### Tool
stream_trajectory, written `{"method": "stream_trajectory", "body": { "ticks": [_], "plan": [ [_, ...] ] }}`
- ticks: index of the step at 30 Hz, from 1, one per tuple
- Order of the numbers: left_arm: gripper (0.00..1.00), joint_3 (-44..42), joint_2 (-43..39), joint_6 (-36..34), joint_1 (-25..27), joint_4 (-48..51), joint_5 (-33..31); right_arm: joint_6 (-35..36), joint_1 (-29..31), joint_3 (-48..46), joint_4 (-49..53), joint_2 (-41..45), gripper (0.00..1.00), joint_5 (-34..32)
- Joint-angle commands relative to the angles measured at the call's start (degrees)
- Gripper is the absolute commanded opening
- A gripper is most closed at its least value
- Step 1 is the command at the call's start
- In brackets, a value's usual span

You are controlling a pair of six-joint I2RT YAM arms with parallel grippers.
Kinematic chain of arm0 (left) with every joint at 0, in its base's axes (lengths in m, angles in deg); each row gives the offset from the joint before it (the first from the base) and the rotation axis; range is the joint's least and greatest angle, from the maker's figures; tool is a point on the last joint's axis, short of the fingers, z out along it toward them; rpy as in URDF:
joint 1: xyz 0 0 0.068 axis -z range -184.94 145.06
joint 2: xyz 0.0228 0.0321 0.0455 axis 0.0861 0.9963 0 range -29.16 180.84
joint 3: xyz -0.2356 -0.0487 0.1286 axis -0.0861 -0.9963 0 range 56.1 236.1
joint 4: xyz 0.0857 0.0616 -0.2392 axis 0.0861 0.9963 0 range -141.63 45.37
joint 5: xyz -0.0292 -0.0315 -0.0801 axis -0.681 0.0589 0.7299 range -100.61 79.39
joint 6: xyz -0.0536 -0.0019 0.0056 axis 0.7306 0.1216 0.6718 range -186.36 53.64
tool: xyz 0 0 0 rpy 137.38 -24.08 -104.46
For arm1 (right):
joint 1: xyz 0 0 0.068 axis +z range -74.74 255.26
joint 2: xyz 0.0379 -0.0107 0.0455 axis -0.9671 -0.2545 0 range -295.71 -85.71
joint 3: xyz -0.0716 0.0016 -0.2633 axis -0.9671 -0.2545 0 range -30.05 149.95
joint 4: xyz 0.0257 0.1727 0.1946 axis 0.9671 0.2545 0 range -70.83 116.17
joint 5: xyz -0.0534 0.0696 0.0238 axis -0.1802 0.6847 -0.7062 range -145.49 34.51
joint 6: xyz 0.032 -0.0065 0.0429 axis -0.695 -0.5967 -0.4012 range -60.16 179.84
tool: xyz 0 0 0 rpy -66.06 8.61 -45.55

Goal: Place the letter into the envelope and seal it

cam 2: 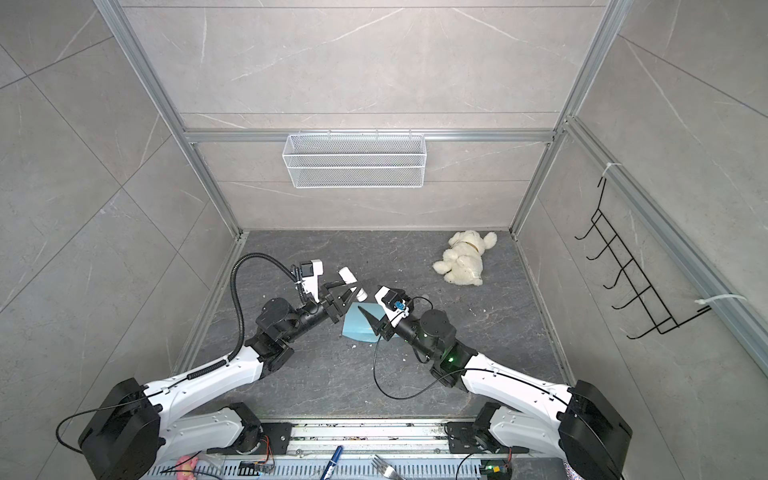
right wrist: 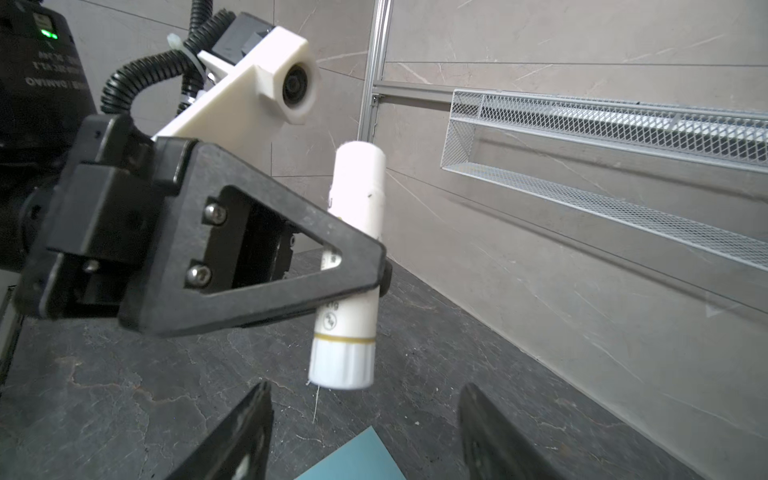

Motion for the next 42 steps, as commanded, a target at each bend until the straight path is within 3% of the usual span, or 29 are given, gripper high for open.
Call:
{"method": "stream_trajectory", "body": {
  "ticks": [1,12,42],
  "plan": [
    [0.0,0.5,-0.8,-0.6,0.1,-3.1,-0.9,2.9,1.5,0.0,-4.8,-1.6,0.66,-4.0],
    [0.0,0.1,-1.1,-0.5,0.1,-3.2,-0.8,3.3,4.4,1.2,-8.1,-5.0,0.46,-6.3],
    [0.0,-0.5,-1.6,-0.6,0.1,-3.3,-0.8,3.8,5.4,2.7,-10.6,-7.8,0.3,-8.3]
  ]
}}
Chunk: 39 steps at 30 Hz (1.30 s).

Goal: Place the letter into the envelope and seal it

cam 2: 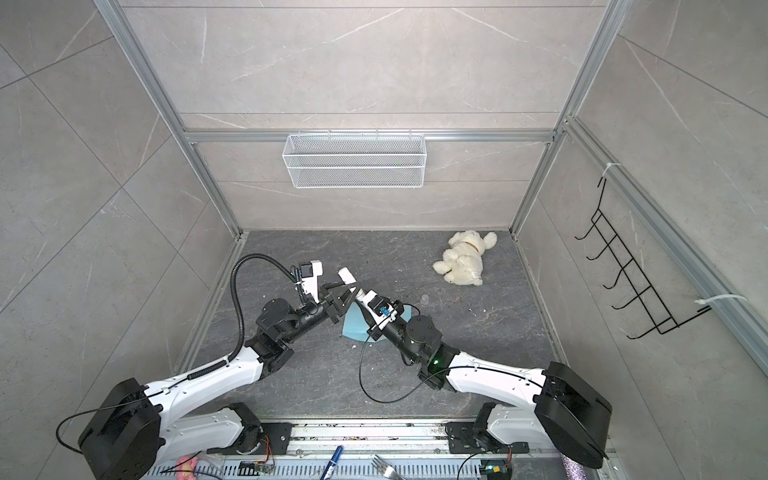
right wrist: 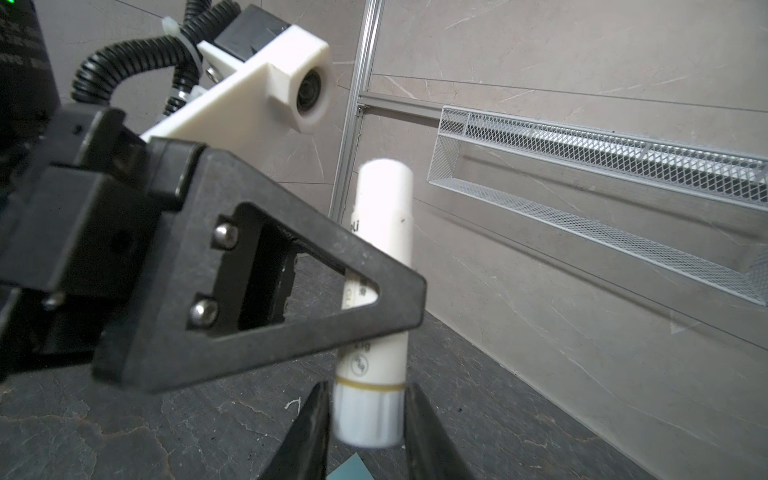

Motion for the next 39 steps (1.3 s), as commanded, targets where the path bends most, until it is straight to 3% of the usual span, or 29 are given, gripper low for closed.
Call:
{"method": "stream_trajectory", "body": {
  "ticks": [1,12,17,20,28,33,37,39],
  "plan": [
    [0.0,0.1,-1.5,-0.6,0.1,-3.5,0.0,0.5,0.7,1.9,-1.5,-0.8,0.26,-0.1],
    [0.0,0.0,-1.3,-0.6,0.1,-3.7,0.5,-0.6,0.7,2.2,0.5,-0.2,0.0,1.0],
    [0.0,0.0,-1.3,-1.1,0.1,-4.4,1.7,-4.3,0.3,2.5,2.0,1.2,0.0,4.6],
    [0.0,-0.4,-1.3,-1.2,0.1,-5.4,2.7,-8.3,-1.6,3.9,6.2,2.7,0.0,10.5],
    [0.0,-1.0,-1.8,-1.6,0.1,-8.5,5.8,-36.5,-18.4,8.6,5.9,0.3,0.0,42.9],
    [0.0,-1.1,-1.9,-1.6,0.1,-10.0,7.7,-54.1,-23.9,14.1,-1.6,-7.3,0.0,59.7],
    [0.0,-1.1,-2.0,-1.7,0.1,-10.4,8.6,-68.4,-25.9,15.8,-15.2,-13.6,0.0,65.5],
    [0.0,-1.1,-2.2,-1.8,0.1,-10.4,8.8,-72.3,-26.4,16.0,-19.5,-15.3,0.0,66.1]
  ]
}}
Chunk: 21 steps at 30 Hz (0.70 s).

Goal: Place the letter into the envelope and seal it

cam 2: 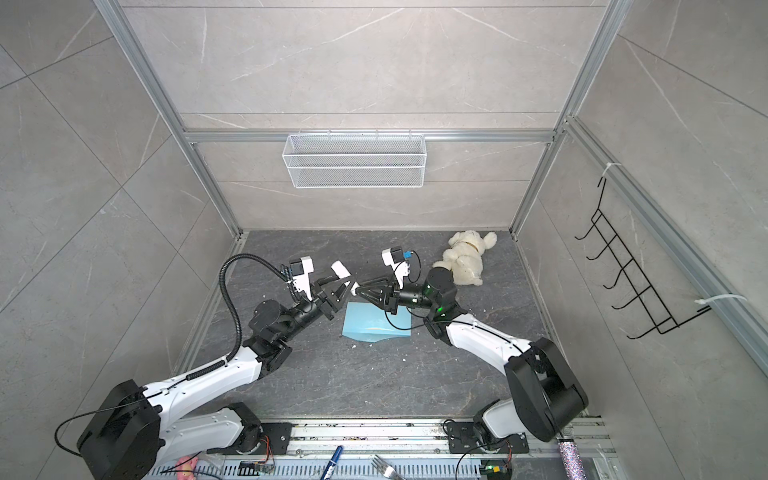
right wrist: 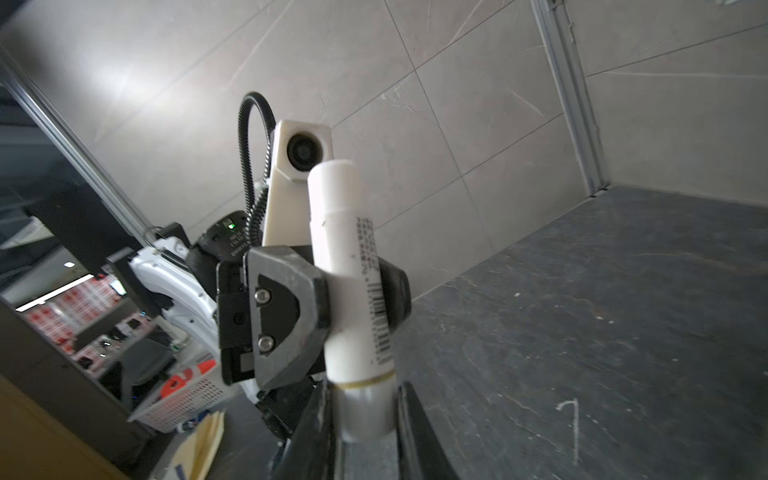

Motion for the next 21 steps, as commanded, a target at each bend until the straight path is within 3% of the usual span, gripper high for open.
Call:
{"method": "stream_trajectory", "body": {
  "ticks": [1,6,9,12,14,15,17,21],
  "plan": [
    [0.0,-0.6,-1.7,-2.1,1.3,-3.5,7.4,-15.9,-1.6,2.8,-13.2,-2.9,0.0,1.3],
    [0.0,-0.5,-1.9,-2.5,1.3,-2.8,7.3,-16.5,-1.7,3.3,-12.0,-3.8,0.0,1.8],
    [0.0,0.0,-2.0,-2.6,1.3,-1.4,6.3,-10.1,-1.6,2.7,-6.9,-2.0,0.02,-0.6],
    [0.0,0.3,-1.8,-2.4,1.3,-0.3,5.0,0.7,-1.1,1.2,3.3,2.4,0.19,-5.0],
    [0.0,0.4,-1.9,-2.5,1.3,0.3,4.0,10.3,-0.3,0.4,12.8,6.9,0.49,-10.4],
    [0.0,0.5,-1.9,-2.4,1.3,0.7,3.5,14.9,0.3,-0.4,16.1,9.2,0.57,-14.2],
    [0.0,0.5,-2.1,-2.8,1.3,1.6,2.3,22.1,1.6,-3.4,18.3,13.7,0.66,-21.1],
    [0.0,0.4,-2.1,-2.7,1.3,2.5,0.2,31.7,4.5,-9.5,16.5,20.1,0.7,-32.0]
  ]
}}
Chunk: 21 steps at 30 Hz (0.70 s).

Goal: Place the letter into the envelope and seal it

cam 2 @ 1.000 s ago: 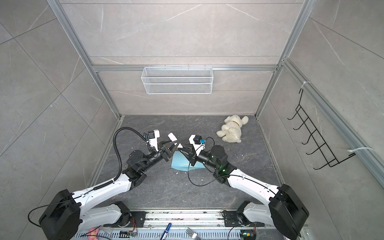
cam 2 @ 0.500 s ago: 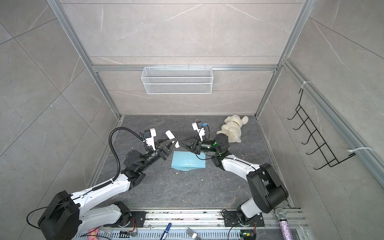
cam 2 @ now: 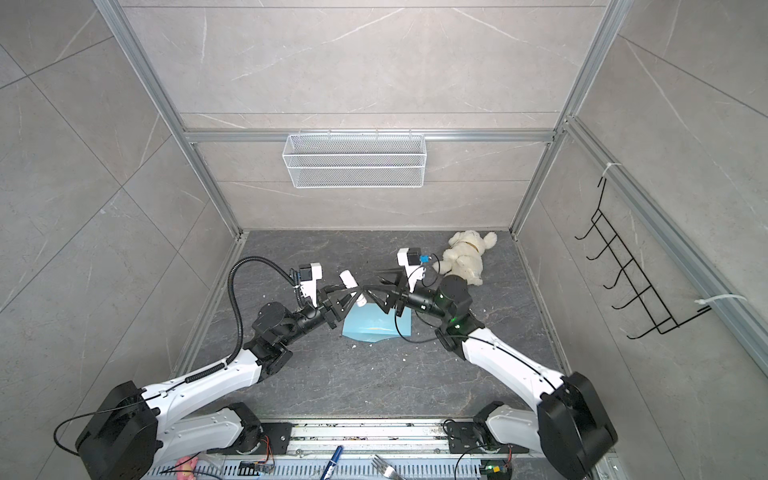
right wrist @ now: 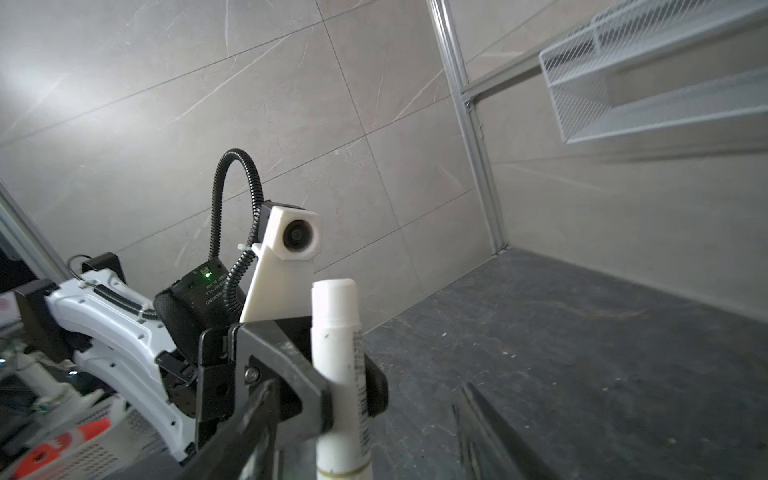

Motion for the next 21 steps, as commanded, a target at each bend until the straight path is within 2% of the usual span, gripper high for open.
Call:
{"method": "stream_trajectory", "body": {
  "ticks": [1,5,9,14,21],
  "plan": [
    [0.0,1.2,-1.4,-1.5,0.0,-1.3,-2.9,15.7,3.0,-3.8,3.9,3.8,0.7,-14.1],
    [0.0,1.7,-1.3,-1.1,0.0,-0.5,-4.1,27.6,10.8,-5.6,5.6,5.6,0.69,-26.6],
    [0.0,1.8,-1.1,-0.7,0.0,-0.5,-4.4,31.3,15.3,-7.1,1.5,4.4,0.63,-33.8],
    [0.0,1.8,-1.1,-0.5,0.0,-0.6,-4.7,33.8,18.7,-6.9,-1.3,1.3,0.57,-37.2],
    [0.0,1.7,-1.3,-0.3,0.0,-0.5,-4.8,34.2,20.5,-5.6,-3.3,-2.2,0.46,-38.1]
  ]
}}
